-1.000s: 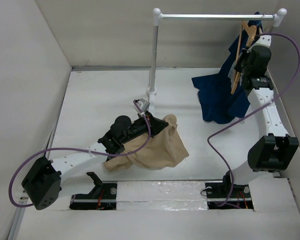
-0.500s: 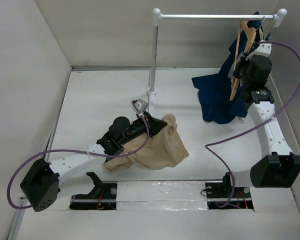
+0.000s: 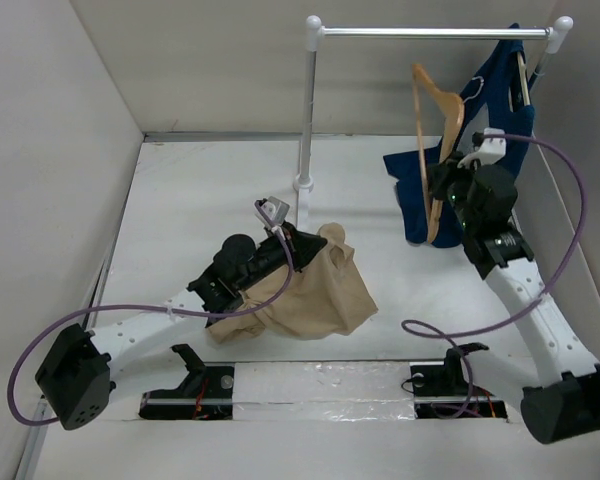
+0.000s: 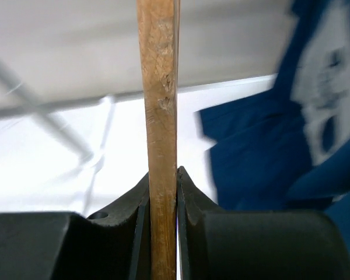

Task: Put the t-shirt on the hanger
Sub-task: Pick up the hanger from the clothesline, then place the T-shirt on the hanger.

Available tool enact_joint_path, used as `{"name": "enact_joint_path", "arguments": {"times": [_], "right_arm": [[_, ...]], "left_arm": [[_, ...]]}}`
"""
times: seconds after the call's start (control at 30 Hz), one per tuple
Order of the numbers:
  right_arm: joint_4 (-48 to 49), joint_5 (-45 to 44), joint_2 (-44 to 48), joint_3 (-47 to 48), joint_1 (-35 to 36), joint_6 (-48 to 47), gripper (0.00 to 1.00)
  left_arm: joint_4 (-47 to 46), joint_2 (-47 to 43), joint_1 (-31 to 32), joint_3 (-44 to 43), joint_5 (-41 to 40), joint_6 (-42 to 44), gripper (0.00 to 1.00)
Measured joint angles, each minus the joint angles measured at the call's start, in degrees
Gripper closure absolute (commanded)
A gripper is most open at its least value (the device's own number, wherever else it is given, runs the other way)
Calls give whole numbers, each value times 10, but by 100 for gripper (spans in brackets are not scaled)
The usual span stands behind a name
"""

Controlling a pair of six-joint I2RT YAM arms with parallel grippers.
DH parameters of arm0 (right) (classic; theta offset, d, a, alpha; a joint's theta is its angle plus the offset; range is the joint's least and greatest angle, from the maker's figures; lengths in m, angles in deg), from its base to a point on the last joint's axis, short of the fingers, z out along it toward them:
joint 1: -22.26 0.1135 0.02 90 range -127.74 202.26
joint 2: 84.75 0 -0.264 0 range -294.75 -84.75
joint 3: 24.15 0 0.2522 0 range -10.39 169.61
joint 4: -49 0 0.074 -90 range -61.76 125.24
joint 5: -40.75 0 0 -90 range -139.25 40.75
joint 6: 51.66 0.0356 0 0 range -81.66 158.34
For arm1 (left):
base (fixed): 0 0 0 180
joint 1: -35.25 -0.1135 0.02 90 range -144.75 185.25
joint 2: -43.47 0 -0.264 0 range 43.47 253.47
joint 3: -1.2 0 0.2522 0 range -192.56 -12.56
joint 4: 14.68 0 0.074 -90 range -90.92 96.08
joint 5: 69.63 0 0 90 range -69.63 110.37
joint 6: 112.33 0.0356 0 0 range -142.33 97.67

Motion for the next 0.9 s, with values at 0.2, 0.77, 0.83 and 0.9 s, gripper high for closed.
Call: {"name": "enact_joint_path", "arguments": {"times": [0.2, 0.77, 0.83, 0.9], "right_arm": [[-90, 52, 162, -80, 123, 40, 100], [-374, 105, 352, -82, 271, 112, 100], [-388, 109, 359, -81, 271, 111, 100], [-397, 112, 364, -80, 271, 111, 100]], "left_arm": [[8, 1, -29, 0, -33, 5, 100], [47, 161, -153, -207, -43, -22, 100], [48, 162, -153, -214, -43, -22, 100], [50, 164, -153, -221, -42, -22, 100]]}}
